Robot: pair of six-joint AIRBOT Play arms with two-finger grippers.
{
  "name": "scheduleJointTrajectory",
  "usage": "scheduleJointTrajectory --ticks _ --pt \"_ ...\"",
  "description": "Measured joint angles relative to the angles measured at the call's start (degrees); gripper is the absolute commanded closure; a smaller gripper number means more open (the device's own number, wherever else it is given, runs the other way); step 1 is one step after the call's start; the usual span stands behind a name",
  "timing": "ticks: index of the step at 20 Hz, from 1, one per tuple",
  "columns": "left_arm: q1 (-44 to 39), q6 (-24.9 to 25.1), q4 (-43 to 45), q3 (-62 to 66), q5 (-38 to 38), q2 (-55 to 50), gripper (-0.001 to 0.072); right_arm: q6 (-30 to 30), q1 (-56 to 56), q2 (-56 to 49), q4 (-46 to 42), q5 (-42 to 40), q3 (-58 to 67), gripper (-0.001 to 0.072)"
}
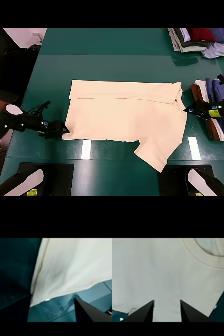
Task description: Fold the shirts.
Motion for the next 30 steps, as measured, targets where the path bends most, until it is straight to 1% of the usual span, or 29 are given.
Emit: scheduleJointTrajectory --ticks 2,3,4,5,6,8,11,15,18,21,26,27,30 --pt "0.0 -0.17 -0.52 -0.98 0.42 0.37 0.0103 -0.15 -0.17 0.55 0.37 0.2 -0.2 0.033" --pt "0.0 -0.31 -0.83 -1.46 0.81 0.5 0.0269 -0.17 -0.2 0.7 0.42 0.42 -0.26 0.0331" --pt "-0.02 -0.26 -0.74 -2.14 1.73 0.55 0.0467 -0.22 -0.2 0.81 0.61 0.66 -0.31 0.0331" --pt "-0.02 -0.26 -0.63 -2.86 2.47 0.48 0.0595 -0.24 -0.24 0.9 0.59 0.96 -0.33 0.0331" --pt "-0.13 -0.17 -0.5 -3.21 3.23 0.52 0.0682 -0.26 -0.28 0.96 0.44 1.11 -0.37 0.0331" --pt "-0.09 -0.11 -0.83 -3.48 3.63 0.68 0.0683 -0.17 -0.28 1.01 -1.27 2.38 -0.42 0.033" --pt "-0.04 0.09 -1.29 -2.4 4.15 1.9 0.0683 1.4 -0.33 1.09 -6.64 6.01 -1.27 0.0325" --pt "-0.04 0.17 -1.86 -0.92 4.09 4.61 0.0682 2.82 -1.31 1.09 -10.86 10.01 -8.33 0.0325" --pt "-0.04 0.24 -2.03 -0.55 4.07 5.53 0.0682 3.41 -2.43 1.09 -11.87 10.82 -15.89 0.0325" --pt "-0.04 0.24 -2.25 -0.39 4.24 5.88 0.0682 3.67 -2.73 0.98 -10.75 9.88 -21.92 0.0325" --pt "-0.04 0.24 -2.56 -0.35 4.33 6.05 0.0682 4.68 1.33 -2.6 -8.87 7.1 -23.58 0.0329" --pt "-0.04 0.24 -2.56 -0.35 4.33 6.05 0.0682 5.09 2.91 -3.76 -8.63 6.29 -23.3 0.0351" --pt "-0.04 0.24 -2.58 -0.35 4.33 6.08 0.0682 5.79 7.82 -6.8 -8.46 4.13 -22.14 0.059"
